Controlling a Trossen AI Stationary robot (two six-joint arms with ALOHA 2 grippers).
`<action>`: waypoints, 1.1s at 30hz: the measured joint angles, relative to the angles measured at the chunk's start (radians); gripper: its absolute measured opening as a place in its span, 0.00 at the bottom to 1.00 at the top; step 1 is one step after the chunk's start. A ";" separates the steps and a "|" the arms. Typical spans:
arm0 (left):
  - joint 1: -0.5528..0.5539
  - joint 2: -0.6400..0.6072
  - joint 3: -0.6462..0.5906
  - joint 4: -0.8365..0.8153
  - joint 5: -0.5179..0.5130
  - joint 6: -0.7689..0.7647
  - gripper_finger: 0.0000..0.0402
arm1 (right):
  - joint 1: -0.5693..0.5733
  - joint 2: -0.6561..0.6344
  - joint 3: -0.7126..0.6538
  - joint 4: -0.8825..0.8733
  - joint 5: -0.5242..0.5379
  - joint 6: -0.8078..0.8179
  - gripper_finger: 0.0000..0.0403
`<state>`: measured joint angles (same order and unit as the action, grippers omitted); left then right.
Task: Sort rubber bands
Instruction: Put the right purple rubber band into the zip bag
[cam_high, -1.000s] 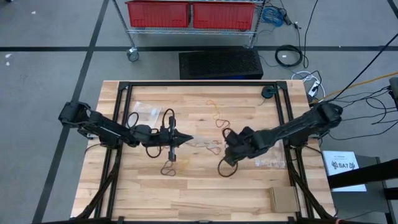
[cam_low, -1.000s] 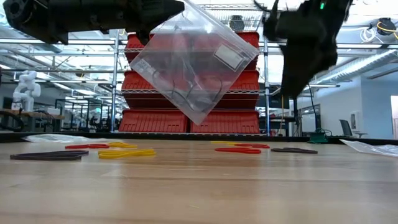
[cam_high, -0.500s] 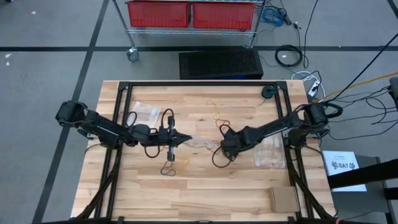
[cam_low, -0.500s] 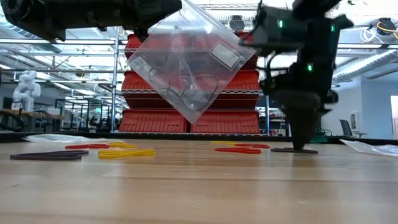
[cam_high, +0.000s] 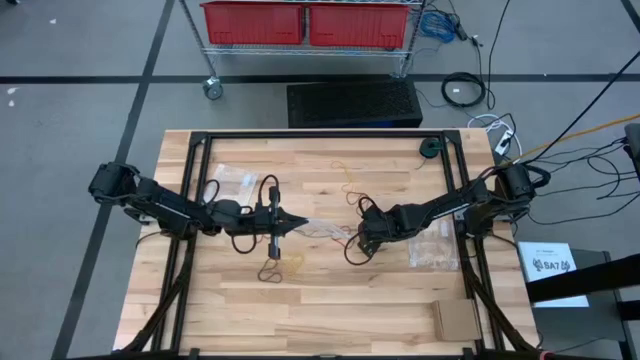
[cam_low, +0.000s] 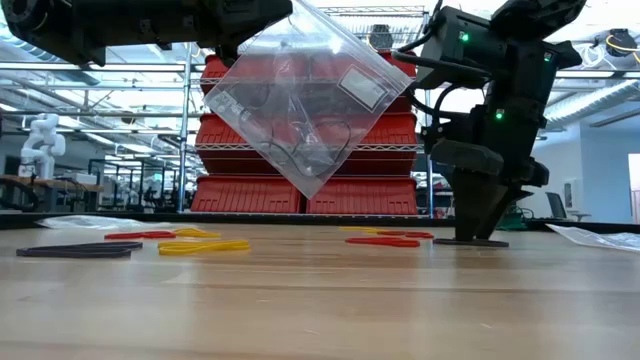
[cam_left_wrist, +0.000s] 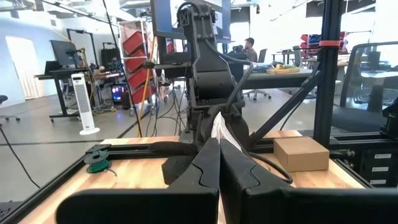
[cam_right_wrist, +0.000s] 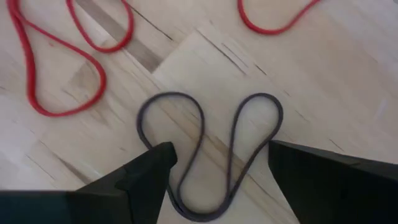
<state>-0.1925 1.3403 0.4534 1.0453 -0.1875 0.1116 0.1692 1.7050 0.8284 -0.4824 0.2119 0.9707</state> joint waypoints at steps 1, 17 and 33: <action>0.000 0.000 0.000 0.000 0.000 0.000 0.00 | 0.011 0.001 0.000 0.009 0.008 0.000 0.61; 0.000 0.000 0.000 -0.001 0.000 0.000 0.00 | 0.010 -0.092 0.044 0.016 -0.160 -0.127 0.65; 0.000 0.000 0.000 -0.008 0.000 0.000 0.00 | 0.060 0.061 0.056 0.005 -0.022 -0.170 0.68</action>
<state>-0.1922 1.3407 0.4530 1.0376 -0.1875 0.1116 0.2287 1.7664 0.8848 -0.4771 0.1895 0.8009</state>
